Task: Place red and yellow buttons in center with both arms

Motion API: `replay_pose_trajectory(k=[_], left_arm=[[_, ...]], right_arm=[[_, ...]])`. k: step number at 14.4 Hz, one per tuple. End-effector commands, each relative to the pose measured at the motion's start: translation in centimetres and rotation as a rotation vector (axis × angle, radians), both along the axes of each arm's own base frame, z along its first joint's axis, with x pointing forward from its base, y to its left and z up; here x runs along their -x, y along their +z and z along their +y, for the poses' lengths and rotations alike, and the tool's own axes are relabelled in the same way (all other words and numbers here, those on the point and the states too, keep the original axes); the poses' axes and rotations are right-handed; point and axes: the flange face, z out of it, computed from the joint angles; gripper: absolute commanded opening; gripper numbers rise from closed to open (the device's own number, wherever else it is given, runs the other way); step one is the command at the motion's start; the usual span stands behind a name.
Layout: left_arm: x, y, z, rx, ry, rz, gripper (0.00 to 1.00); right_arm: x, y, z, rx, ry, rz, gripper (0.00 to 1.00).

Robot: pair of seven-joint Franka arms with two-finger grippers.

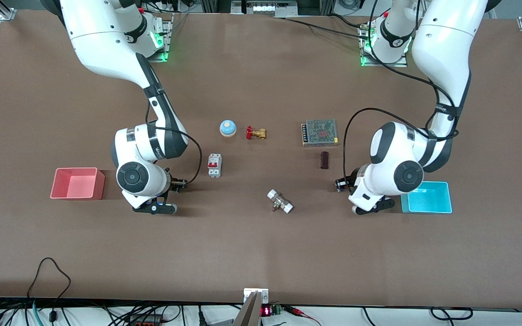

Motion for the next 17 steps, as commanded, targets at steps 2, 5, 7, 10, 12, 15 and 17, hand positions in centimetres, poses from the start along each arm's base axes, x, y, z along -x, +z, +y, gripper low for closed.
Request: replay_pose_trajectory(k=[2, 5, 7, 10, 12, 15, 17], left_arm=[[0.1, -0.1, -0.1, 0.009, 0.027, 0.001, 0.63], [-0.4, 2.7, 1.7, -0.007, 0.04, 0.01, 0.78], [-1.5, 6.2, 4.5, -0.017, 0.07, -0.044, 0.87], [-1.5, 11.2, 8.1, -0.124, 0.039, -0.087, 0.92], [-1.2, 14.1, 10.3, -0.173, 0.033, -0.101, 0.93], [-0.9, 19.1, 15.0, -0.149, -0.014, -0.154, 0.98], [0.0, 21.8, 17.4, -0.136, -0.068, -0.155, 0.99]], right_arm=[[-0.3, 5.4, 0.3, -0.029, -0.043, -0.06, 1.0], [-0.5, 11.9, -1.1, -0.062, -0.051, -0.111, 1.0], [-0.2, 16.5, -3.5, -0.077, -0.072, -0.112, 1.0], [0.9, 22.4, -5.8, -0.094, -0.093, -0.134, 1.0], [1.6, 24.7, -7.4, -0.096, -0.104, -0.126, 1.0], [2.0, 28.0, -11.6, -0.097, -0.143, -0.129, 1.0], [2.4, 30.4, -16.7, -0.117, -0.139, -0.142, 1.0]])
